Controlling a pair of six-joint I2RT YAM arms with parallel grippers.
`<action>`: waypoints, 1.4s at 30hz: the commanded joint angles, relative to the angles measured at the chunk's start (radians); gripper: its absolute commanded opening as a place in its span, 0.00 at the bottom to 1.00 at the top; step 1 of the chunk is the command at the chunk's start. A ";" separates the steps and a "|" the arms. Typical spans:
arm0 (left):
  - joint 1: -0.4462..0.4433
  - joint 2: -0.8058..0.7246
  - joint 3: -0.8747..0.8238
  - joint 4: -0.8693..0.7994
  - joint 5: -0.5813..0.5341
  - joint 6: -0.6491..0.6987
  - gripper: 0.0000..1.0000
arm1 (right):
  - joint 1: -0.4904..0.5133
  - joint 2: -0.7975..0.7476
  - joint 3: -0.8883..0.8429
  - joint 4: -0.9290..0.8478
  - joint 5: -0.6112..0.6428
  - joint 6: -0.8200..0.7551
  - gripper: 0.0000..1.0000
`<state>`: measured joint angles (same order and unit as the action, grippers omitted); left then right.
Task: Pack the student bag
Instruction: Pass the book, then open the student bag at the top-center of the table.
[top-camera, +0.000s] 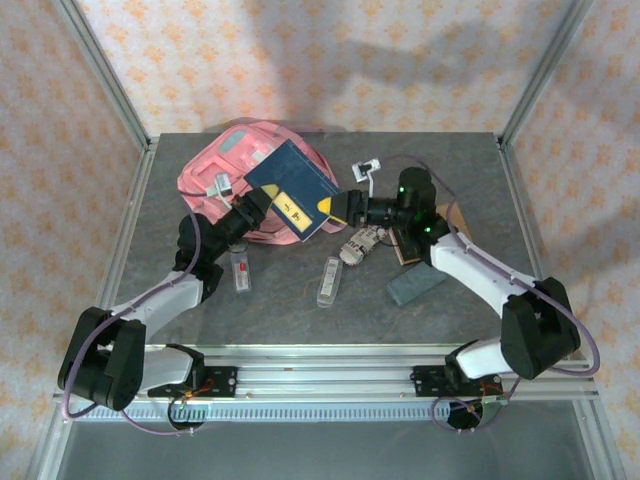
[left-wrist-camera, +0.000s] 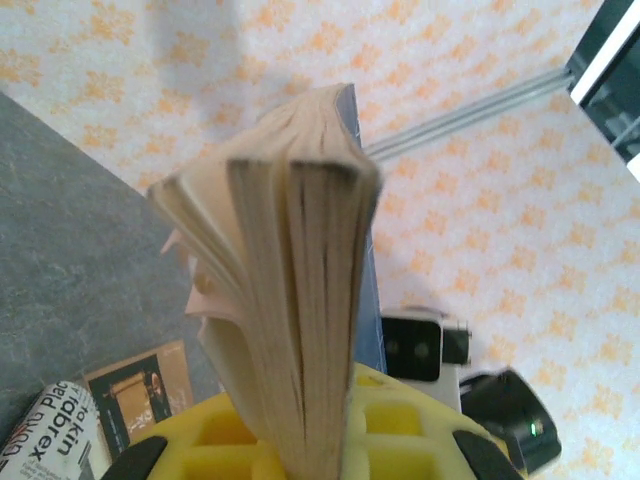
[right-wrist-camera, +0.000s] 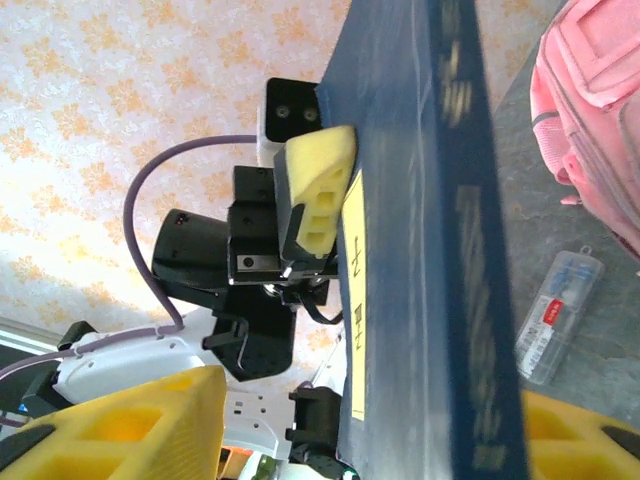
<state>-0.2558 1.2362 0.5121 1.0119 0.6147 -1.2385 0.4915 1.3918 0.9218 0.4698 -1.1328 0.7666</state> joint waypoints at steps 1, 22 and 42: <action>-0.044 -0.011 -0.019 0.198 -0.125 -0.066 0.00 | 0.050 -0.013 -0.047 0.232 0.149 0.127 0.53; -0.109 0.054 0.369 -0.999 -0.392 0.605 0.70 | -0.125 -0.242 -0.224 0.026 0.409 0.080 0.00; -0.168 0.606 0.930 -1.439 -0.721 1.107 0.75 | -0.236 -0.322 -0.278 -0.129 0.390 0.011 0.00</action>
<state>-0.4061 1.7935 1.3907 -0.3538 -0.0189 -0.2287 0.2600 1.0889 0.6491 0.2981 -0.7258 0.7990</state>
